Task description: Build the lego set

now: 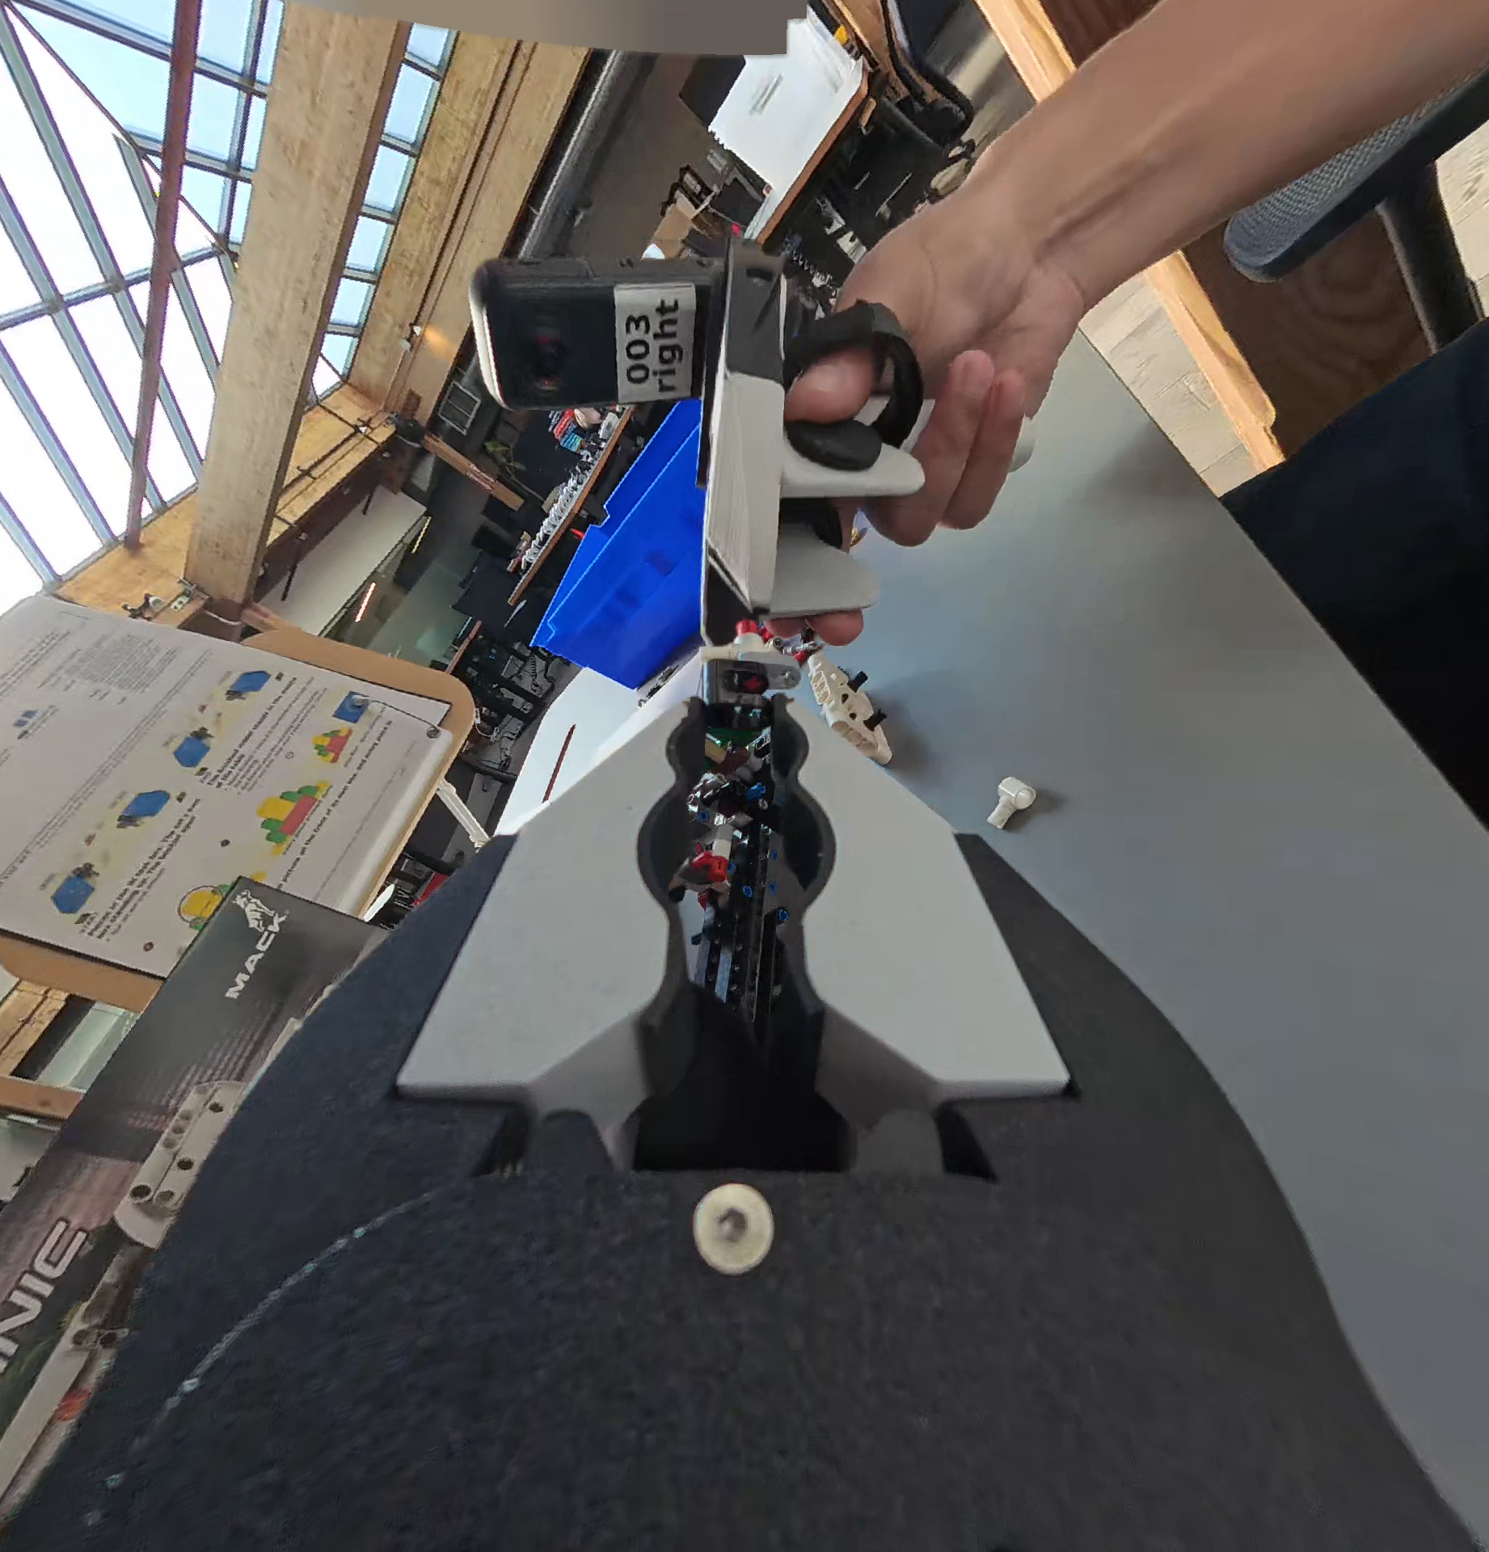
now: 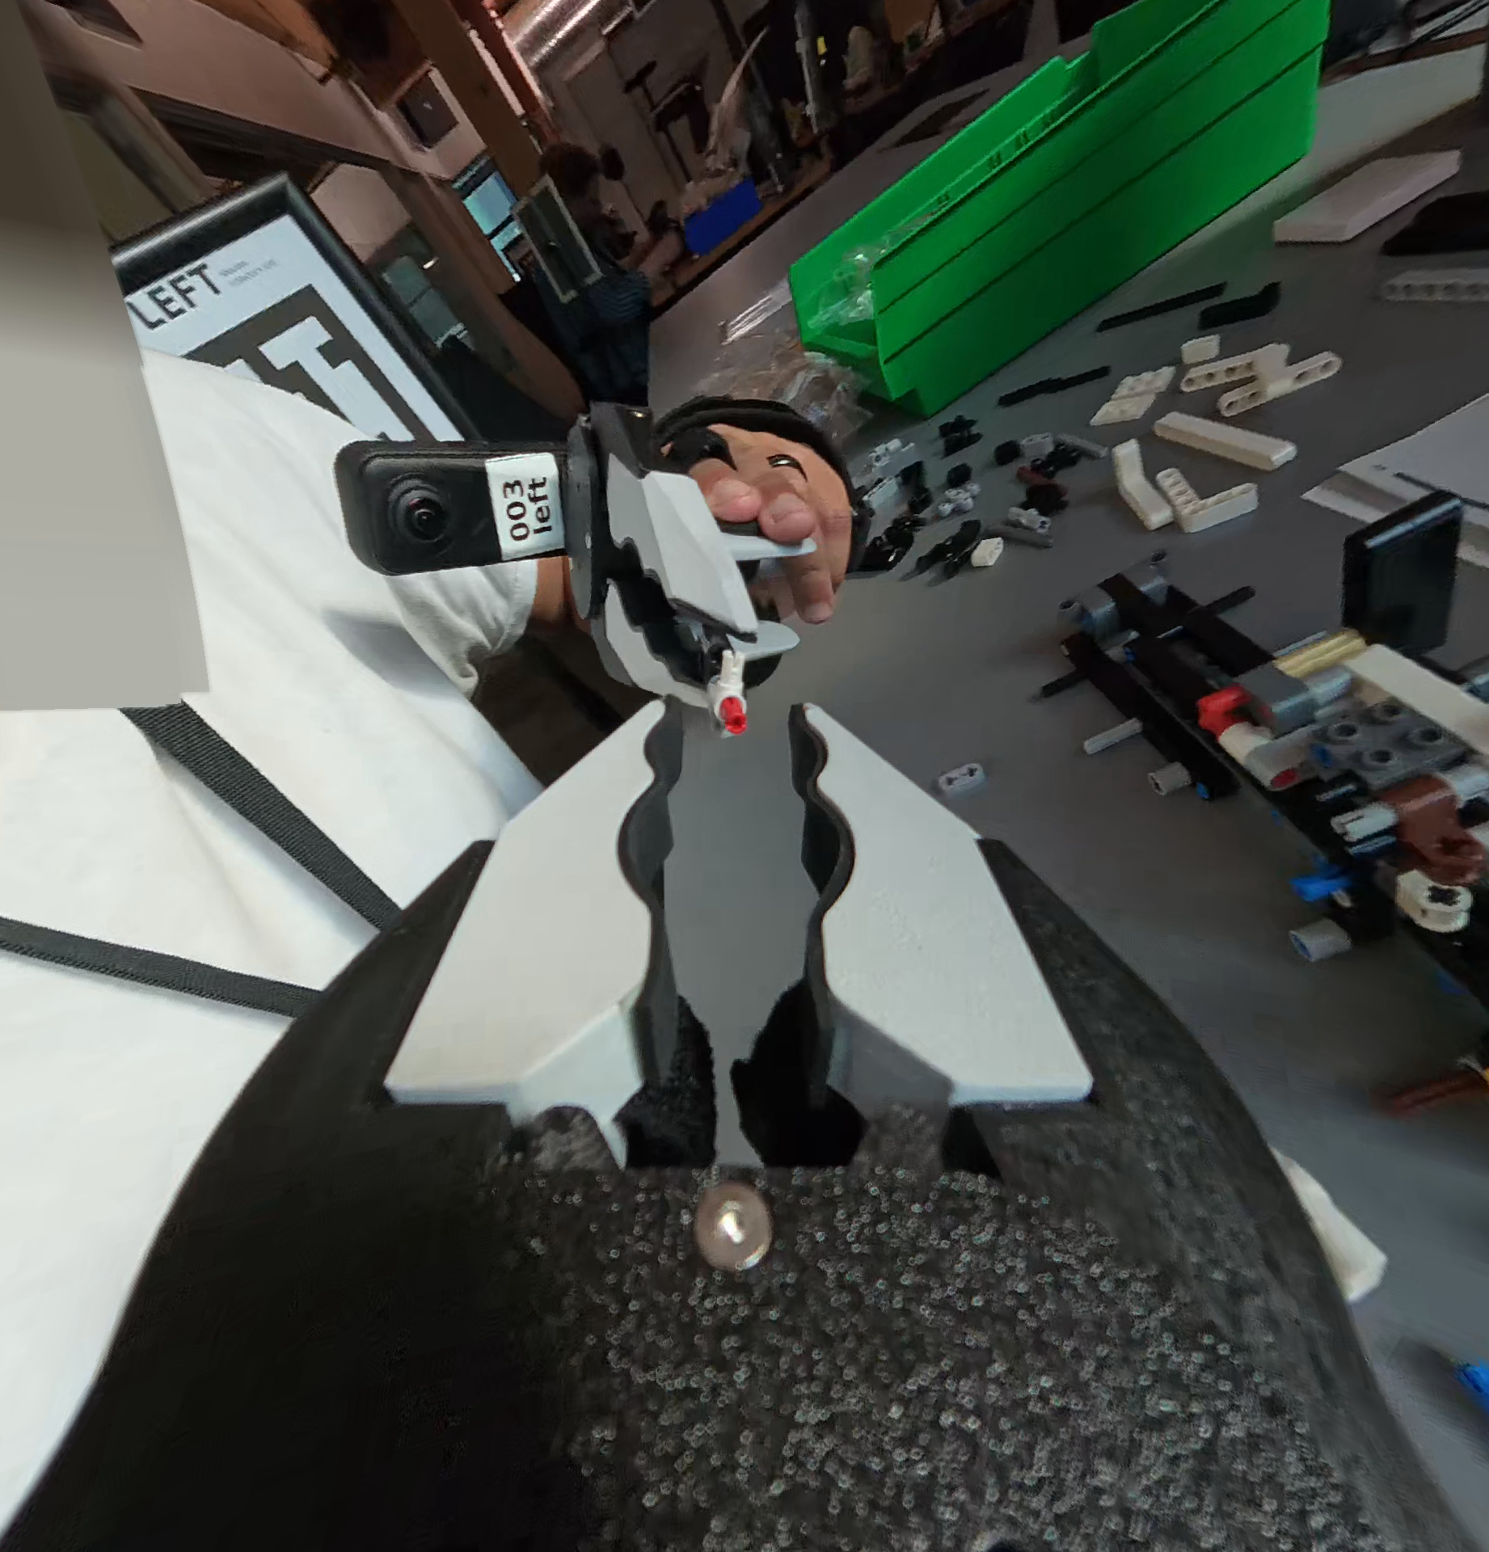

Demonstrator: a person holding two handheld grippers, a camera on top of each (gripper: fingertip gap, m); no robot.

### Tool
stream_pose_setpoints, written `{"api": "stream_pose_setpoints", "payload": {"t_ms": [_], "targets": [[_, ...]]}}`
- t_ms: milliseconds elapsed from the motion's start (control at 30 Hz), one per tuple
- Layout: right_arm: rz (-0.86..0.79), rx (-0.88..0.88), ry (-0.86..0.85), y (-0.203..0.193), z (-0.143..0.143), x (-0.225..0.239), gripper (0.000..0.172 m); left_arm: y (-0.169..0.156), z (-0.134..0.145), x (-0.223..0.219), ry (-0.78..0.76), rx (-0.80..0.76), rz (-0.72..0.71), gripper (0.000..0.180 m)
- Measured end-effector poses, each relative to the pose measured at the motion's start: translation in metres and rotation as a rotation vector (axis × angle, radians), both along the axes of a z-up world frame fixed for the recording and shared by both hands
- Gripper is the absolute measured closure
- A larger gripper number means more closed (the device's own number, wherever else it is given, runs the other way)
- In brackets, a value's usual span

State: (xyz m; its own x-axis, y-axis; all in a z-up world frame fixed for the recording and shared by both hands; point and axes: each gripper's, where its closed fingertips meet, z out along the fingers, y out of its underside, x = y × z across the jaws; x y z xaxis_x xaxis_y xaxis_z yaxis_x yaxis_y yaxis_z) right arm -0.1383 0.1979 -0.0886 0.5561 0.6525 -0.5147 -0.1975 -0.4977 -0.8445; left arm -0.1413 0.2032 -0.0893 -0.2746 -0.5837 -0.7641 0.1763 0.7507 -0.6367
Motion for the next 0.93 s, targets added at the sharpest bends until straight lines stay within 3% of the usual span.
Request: {"api": "stream_pose_setpoints", "payload": {"t_ms": [300, 533, 733, 833, 933], "targets": [[0.009, 0.026, 0.068, 0.003, -0.002, -0.013, 0.166, -0.002, -0.004, 0.0, 0.024, -0.006, -0.015, 0.169], [-0.022, 0.11, -0.044, 0.003, -0.003, -0.013, 0.166, 0.0, -0.005, 0.001, 0.069, -0.062, -0.008, 0.169], [-0.025, 0.094, -0.027, 0.004, -0.005, -0.011, 0.166, 0.0, -0.008, 0.002, 0.097, -0.079, -0.005, 0.169], [-0.037, 0.044, -0.065, 0.0, -0.009, 0.001, 0.154, 0.002, -0.016, 0.005, 0.138, -0.077, 0.02, 0.169], [-0.111, 0.041, -0.194, -0.009, -0.013, 0.027, 0.154, 0.005, -0.038, 0.01, 0.267, -0.094, 0.055, 0.168]]}}
